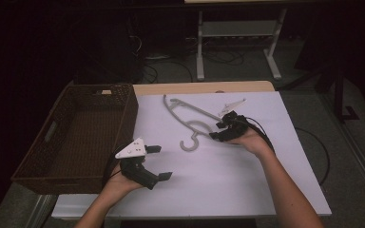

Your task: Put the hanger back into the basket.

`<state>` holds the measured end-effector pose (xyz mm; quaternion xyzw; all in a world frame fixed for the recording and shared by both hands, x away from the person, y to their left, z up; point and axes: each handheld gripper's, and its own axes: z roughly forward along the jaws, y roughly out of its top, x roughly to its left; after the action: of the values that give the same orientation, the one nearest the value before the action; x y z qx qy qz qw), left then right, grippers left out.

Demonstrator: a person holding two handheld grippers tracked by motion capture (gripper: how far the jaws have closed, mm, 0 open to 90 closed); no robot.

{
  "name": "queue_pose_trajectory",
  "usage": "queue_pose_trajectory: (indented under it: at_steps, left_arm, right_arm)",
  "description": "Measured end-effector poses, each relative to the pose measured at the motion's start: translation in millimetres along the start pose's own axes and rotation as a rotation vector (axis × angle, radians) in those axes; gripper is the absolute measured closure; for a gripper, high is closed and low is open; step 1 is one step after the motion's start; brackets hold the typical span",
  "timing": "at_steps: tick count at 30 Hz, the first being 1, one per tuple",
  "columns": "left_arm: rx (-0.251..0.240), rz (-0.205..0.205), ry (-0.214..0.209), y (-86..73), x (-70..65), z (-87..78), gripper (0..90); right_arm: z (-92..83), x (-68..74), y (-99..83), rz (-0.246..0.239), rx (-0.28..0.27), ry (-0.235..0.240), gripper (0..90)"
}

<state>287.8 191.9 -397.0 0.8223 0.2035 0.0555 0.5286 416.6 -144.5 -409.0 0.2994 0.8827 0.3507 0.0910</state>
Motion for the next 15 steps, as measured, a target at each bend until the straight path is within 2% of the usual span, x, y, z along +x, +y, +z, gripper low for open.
queue_pose_trajectory:
  at_steps: [8, 14, 15]
  left_arm:
    - [-0.001, -0.002, -0.002, 0.0, 0.5, -0.4, 0.0]
    - [0.0, -0.004, -0.003, 0.0, 0.3, 0.1, 0.0]
    - [0.0, -0.004, -0.003, -0.1, 0.3, 0.2, 0.0]
  right_arm:
    - [15.6, -6.4, -7.5, -0.039, 0.078, 0.005, 61.3]
    - [20.8, -9.8, -9.8, -0.038, 0.083, 0.012, 66.6]
    - [22.2, -10.9, -10.9, -0.043, 0.091, 0.016, 70.1]
